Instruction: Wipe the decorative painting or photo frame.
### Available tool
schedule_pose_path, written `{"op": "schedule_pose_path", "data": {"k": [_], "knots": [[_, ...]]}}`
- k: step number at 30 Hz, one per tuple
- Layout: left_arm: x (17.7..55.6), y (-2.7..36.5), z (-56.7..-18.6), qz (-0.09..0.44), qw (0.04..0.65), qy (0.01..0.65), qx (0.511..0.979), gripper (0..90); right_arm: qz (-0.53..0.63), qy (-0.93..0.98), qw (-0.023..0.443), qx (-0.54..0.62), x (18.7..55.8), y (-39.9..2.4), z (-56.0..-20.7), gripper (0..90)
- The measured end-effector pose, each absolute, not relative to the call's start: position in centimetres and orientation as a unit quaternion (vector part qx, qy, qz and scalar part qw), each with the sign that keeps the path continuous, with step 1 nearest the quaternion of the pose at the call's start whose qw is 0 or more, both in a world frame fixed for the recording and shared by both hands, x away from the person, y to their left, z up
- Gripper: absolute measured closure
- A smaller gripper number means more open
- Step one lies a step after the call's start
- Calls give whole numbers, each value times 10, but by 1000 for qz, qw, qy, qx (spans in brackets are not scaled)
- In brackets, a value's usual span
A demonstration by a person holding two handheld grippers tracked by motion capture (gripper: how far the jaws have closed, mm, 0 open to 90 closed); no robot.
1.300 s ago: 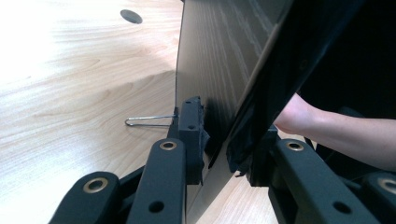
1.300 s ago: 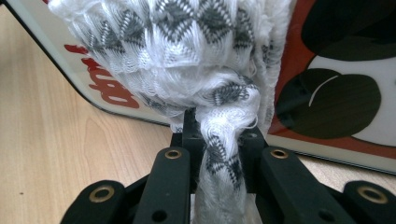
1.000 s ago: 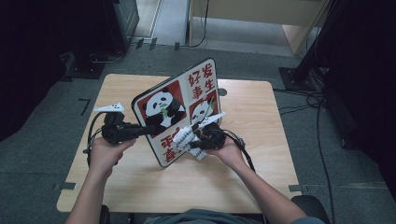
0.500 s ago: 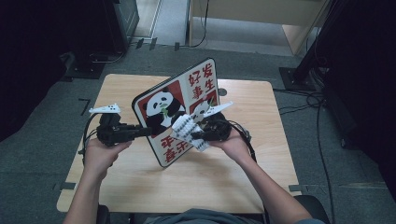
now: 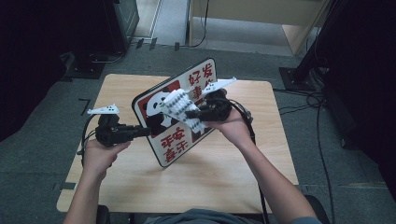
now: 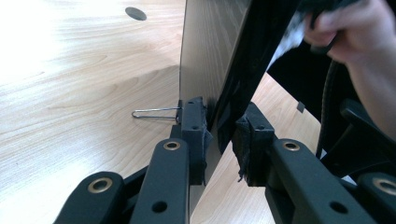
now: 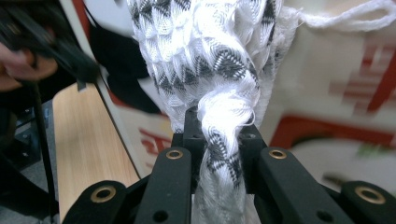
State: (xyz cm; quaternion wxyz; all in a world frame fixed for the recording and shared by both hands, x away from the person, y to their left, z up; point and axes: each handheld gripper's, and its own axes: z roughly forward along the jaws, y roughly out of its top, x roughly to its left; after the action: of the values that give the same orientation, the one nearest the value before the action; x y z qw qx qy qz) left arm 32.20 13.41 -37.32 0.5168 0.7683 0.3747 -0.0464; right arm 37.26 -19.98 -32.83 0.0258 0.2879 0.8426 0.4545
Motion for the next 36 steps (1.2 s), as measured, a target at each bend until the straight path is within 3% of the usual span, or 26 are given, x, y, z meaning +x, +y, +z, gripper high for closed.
{"op": "schedule_pose_path", "data": {"k": [18, 36], "knots": [[323, 135, -374, -49, 521, 378, 764, 756, 471, 844, 61, 249, 389, -146, -242, 806], [323, 137, -377, -50, 528, 370, 763, 757, 457, 850, 76, 252, 393, -136, -247, 805]]}}
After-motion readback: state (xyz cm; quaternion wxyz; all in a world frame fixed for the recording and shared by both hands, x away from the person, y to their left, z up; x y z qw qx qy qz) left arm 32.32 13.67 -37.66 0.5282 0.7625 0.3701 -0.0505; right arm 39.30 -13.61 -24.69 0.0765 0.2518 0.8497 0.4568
